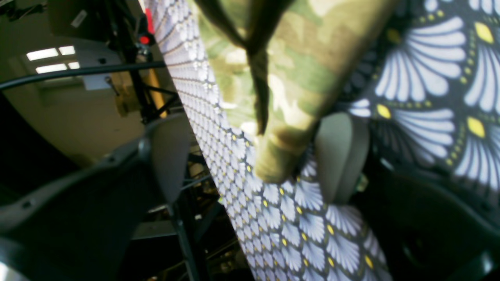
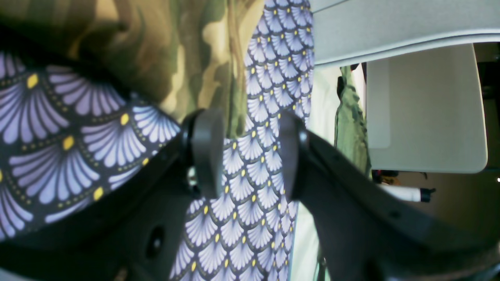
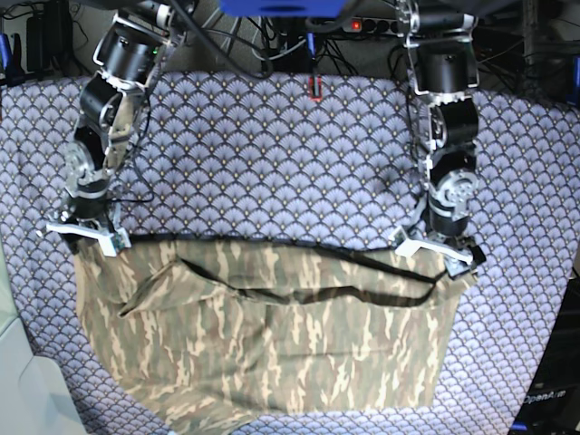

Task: Fold the T-shirt properly
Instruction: 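Hold the shirt edge taut between both grippers above the table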

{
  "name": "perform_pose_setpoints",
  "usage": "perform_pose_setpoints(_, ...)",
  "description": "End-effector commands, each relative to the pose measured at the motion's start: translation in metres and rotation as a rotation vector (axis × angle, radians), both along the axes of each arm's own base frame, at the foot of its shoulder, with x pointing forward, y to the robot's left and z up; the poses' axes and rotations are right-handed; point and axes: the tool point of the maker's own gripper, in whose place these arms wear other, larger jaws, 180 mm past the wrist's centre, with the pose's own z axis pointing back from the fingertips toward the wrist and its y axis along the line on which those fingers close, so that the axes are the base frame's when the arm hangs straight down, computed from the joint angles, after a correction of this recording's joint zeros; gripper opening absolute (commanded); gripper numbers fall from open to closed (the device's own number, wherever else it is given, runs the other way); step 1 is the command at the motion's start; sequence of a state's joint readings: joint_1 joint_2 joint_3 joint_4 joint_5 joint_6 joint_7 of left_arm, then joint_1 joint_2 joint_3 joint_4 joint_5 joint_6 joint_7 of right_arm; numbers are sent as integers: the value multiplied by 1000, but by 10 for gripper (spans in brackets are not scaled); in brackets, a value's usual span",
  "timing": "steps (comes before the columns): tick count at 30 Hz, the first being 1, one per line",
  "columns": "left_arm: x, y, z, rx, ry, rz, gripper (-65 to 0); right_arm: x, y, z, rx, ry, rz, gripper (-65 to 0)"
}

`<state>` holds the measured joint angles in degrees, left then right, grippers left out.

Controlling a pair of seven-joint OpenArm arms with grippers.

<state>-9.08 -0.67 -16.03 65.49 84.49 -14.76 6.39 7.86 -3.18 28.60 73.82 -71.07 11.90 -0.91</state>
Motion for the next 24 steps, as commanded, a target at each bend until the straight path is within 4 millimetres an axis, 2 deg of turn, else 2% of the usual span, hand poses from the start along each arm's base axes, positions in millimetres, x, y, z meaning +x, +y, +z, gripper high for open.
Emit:
perform_pose_setpoints(1,12,-2,10,-7,-20,-5,-154,9,-5,18,-22,-57,-7,-407)
perform_pose_setpoints(5,18,9,10,14,-2,58,-155,9,-6,19,-23,-57,-7,-407)
perform_pose_setpoints(11,20,7,9,14,2,57,-170,9,-5,18,-21,-57,-6,-407)
perform_pose_setpoints(13,19,7,8,13,5,56,-231,10,-5,19,-20,-60,-4,-407)
perform_pose_setpoints(16,18,1,-1,-1,28,53,-372,10,-5,19,-20,-60,-4,-408)
perform_pose_setpoints(19,28,0,-2,-12,37,61,-496,10,-5,19,-20,-61,-2,-408)
perform_pose_setpoints(21,28,-1,-5,-15,49,60,-508,10,-5,19,-20,-61,-2,-413)
perform_pose_setpoints(24,27,-3,-7,-21,52,56,-530,9,-6,19,-23,-59,-2,-461)
